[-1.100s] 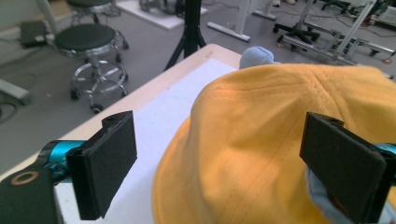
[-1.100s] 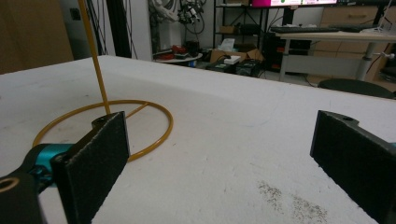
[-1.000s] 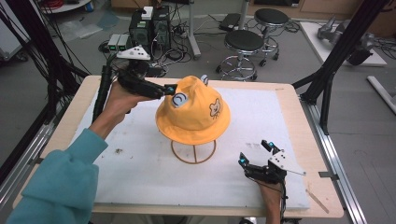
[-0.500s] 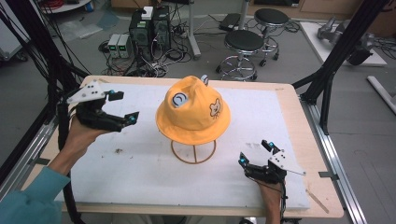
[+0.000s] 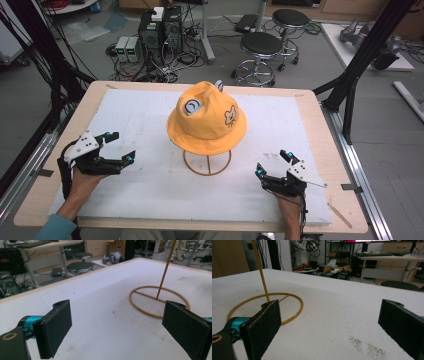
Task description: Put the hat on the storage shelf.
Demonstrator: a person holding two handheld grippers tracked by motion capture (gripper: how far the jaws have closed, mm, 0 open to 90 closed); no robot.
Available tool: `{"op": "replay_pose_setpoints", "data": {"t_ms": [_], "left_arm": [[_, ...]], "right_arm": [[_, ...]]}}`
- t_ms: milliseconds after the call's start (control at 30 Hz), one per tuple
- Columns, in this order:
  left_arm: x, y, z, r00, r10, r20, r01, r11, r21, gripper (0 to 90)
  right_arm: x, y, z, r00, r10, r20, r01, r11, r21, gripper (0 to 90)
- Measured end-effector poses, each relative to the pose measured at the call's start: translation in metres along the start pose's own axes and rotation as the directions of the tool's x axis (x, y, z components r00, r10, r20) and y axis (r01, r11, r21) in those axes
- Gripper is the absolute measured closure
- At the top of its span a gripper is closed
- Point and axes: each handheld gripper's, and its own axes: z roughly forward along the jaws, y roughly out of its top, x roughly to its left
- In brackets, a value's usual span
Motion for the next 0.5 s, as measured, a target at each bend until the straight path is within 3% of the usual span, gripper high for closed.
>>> {"op": "replay_pose_setpoints", "data": {"t_ms": [167,500], "left_arm": [[0.001,-0.019,-0.002,0.9997,-0.009,-0.022,0.009,0.9999,0.012,9.5],[0.0,-0.039,-0.011,0.9982,-0.008,-0.059,0.007,0.9998,-0.02,9.6]], "right_arm": [[0.0,0.0,0.0,1.0,0.001,0.002,-0.001,1.0,-0.002,3.6],[0.0,0.0,-0.001,1.0,0.006,0.003,-0.006,1.0,-0.001,3.6]]}}
